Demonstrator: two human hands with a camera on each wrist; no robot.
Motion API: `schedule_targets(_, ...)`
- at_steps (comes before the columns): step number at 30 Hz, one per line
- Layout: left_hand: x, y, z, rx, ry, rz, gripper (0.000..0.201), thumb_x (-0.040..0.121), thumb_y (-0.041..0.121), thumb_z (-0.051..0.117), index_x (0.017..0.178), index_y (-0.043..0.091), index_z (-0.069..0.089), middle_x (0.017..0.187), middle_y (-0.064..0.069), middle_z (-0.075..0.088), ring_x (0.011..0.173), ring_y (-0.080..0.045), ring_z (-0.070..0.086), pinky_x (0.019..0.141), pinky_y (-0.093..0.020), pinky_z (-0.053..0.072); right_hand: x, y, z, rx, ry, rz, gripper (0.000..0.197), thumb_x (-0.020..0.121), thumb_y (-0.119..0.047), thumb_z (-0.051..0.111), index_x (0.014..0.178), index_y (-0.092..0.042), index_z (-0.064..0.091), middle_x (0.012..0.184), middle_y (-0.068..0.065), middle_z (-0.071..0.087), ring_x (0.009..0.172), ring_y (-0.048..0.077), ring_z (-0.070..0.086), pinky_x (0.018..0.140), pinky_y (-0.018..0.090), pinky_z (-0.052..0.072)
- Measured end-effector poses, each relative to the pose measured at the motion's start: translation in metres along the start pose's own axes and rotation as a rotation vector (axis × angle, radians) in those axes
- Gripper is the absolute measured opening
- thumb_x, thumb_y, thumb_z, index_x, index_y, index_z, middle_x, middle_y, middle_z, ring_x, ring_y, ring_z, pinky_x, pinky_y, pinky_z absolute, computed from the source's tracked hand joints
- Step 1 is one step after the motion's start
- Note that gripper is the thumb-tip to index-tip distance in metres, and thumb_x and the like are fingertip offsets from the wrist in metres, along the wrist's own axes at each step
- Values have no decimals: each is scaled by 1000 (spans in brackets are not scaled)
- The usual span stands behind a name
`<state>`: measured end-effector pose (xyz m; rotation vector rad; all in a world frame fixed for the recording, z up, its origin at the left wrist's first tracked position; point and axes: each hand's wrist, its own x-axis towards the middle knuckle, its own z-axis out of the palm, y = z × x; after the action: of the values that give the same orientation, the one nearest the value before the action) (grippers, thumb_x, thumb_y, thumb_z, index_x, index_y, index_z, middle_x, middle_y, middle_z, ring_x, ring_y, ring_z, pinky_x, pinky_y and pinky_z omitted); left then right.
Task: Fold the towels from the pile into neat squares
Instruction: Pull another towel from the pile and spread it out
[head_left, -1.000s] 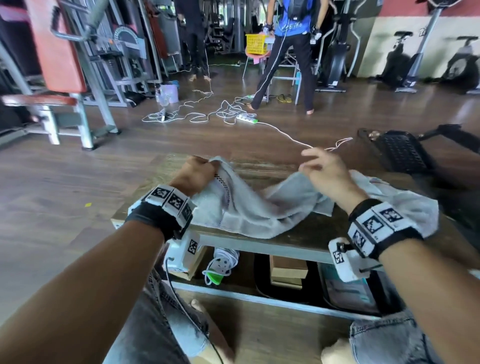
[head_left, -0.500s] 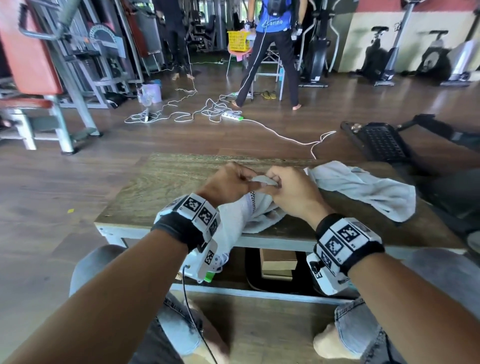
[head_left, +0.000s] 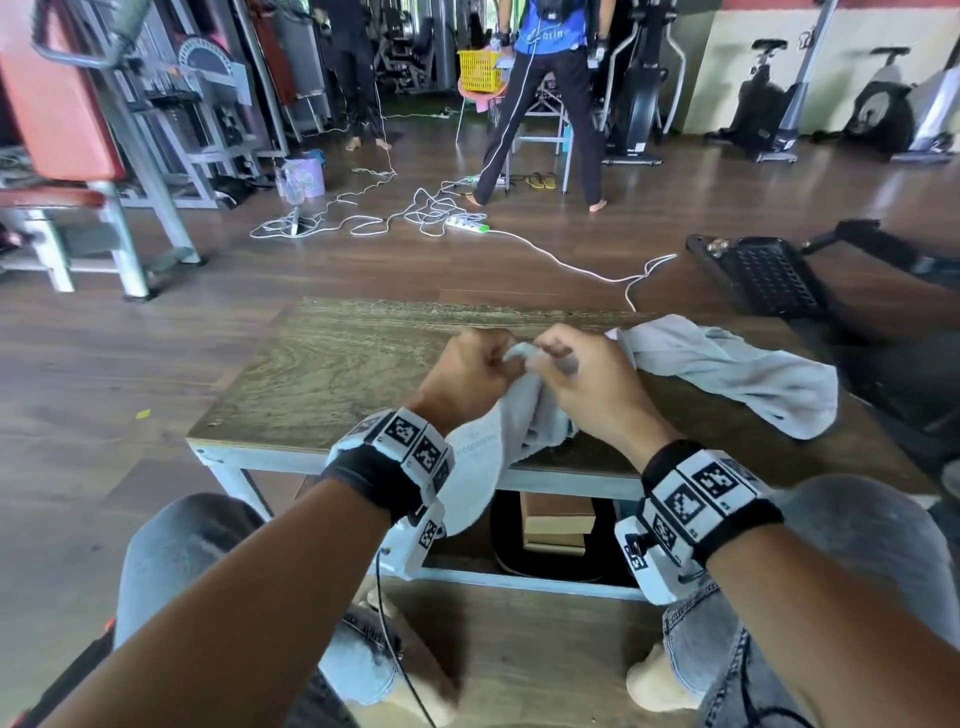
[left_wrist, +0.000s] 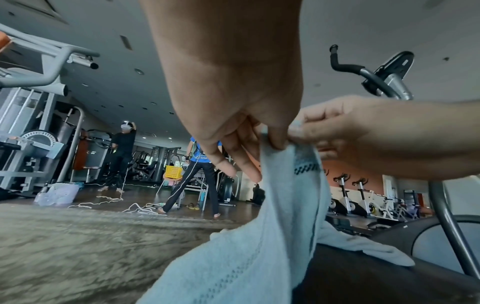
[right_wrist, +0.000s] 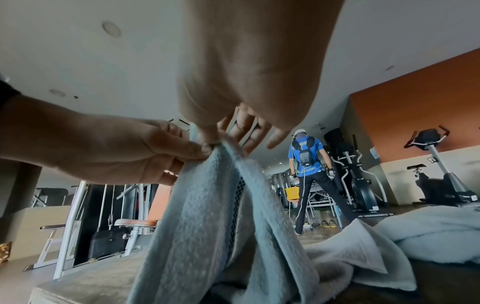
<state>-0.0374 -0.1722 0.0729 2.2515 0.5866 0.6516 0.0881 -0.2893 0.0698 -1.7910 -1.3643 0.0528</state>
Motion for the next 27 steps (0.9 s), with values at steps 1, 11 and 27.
schedule_targets(1,0,-4,3,23,16,-4,28,89,19,69,65,13,55,58,7,50,49,-4,39,45,-13,30,0,2,-2,-31,48,-25,10,95,-25,64,86,-21,64,74,-5,66,69,14,59,71,36,48)
schedule_targets(11,-10,-22,14,13,114,-86,23,99,25,52,85,7,56,58,5,48,49,-8,39,44,-18,28,-1,21,-11,27,43,140,10,94,-23,66,103,-19,67,90,-6,68,87,14,62,87,31,47)
schedule_targets(27,-29,-38,-34,123,78,-23,32,93,25,65,64,26,52,52,14,48,42,5,47,42,-12,30,-17,39,-55,-24,355,281,12,96,-17,61,86,-19,65,76,-9,63,77,14,57,69,26,38)
